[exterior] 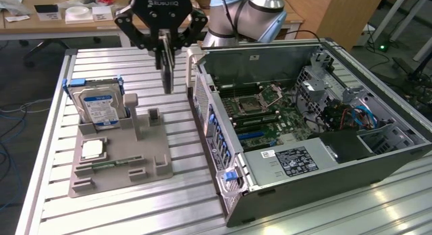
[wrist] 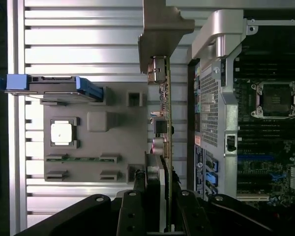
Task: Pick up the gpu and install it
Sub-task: 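Pick up the gpu and move the gpu toward the slot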
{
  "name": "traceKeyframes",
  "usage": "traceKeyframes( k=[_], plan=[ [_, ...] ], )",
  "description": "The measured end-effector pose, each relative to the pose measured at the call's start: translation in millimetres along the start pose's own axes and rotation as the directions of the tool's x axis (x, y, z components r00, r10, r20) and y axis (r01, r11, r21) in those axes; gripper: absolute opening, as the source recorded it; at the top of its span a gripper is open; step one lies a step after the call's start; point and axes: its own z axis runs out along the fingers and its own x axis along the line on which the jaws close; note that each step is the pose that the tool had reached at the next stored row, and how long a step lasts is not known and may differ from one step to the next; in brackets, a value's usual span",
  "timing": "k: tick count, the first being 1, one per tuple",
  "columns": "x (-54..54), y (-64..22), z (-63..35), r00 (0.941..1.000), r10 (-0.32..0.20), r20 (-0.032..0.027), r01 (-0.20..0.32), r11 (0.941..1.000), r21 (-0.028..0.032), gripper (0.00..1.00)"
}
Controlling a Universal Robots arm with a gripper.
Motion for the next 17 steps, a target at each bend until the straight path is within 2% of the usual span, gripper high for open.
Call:
traceKeyframes(
  k=[17],
  plan=[
    [-68.5,1.1,0.8,1.0000,0.000,0.0008,0.000,1.0000,-0.0002,0.28]
  ],
)
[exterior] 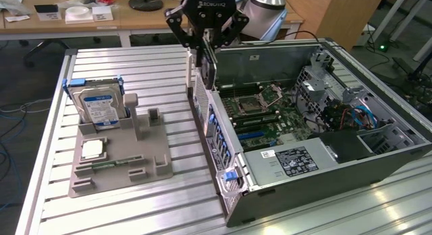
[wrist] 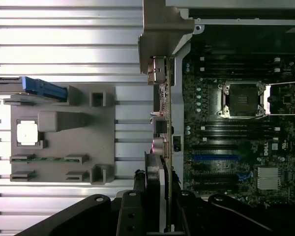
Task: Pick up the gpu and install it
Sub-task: 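Pick up the gpu and move the gpu toward the slot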
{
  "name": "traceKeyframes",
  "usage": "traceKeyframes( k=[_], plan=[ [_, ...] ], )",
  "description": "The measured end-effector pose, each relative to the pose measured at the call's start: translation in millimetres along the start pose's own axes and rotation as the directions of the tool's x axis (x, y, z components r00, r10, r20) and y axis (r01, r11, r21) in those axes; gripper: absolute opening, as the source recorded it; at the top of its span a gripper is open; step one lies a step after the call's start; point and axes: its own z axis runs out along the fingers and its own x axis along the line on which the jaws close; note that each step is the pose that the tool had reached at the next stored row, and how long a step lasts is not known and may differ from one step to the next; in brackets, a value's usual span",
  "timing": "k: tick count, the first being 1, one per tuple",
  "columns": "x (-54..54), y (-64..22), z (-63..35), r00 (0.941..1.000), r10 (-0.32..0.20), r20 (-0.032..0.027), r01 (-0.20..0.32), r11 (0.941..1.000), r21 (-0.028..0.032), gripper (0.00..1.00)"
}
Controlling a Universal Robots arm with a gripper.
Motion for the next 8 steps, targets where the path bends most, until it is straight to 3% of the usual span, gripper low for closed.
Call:
traceKeyframes(
  k=[8],
  plan=[
    [-31.6,0.4,0.6,1.0000,0.000,0.0009,0.000,1.0000,0.0001,0.28]
  ],
)
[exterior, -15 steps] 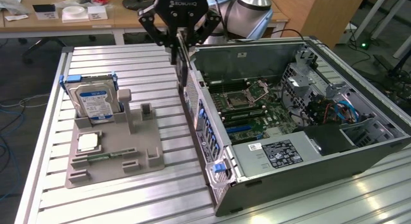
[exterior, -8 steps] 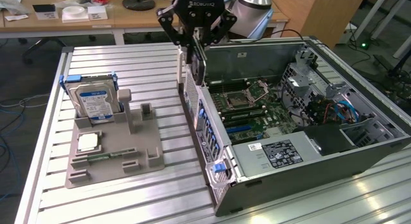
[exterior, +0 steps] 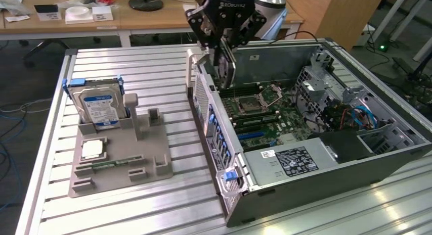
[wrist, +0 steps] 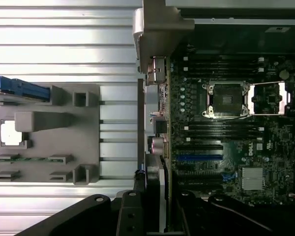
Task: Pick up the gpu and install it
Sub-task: 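Pick up the gpu and move the gpu toward the slot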
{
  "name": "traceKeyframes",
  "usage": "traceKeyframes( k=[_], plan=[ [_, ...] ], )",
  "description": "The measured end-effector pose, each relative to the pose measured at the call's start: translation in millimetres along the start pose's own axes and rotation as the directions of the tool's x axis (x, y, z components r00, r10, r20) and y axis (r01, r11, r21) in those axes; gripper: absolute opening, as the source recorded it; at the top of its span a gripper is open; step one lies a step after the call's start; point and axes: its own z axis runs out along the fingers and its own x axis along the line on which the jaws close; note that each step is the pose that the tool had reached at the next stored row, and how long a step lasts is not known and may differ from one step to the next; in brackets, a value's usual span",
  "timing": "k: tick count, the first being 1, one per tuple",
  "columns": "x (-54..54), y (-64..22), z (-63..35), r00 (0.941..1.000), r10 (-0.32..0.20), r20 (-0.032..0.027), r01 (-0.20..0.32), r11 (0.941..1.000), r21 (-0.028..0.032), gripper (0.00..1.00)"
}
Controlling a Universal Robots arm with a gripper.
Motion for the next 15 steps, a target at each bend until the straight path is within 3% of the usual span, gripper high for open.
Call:
traceKeyframes(
  k=[15],
  plan=[
    [-56.3,0.8,1.3,1.0000,0.000,0.0028,0.000,1.0000,0.0000,0.28]
  ],
)
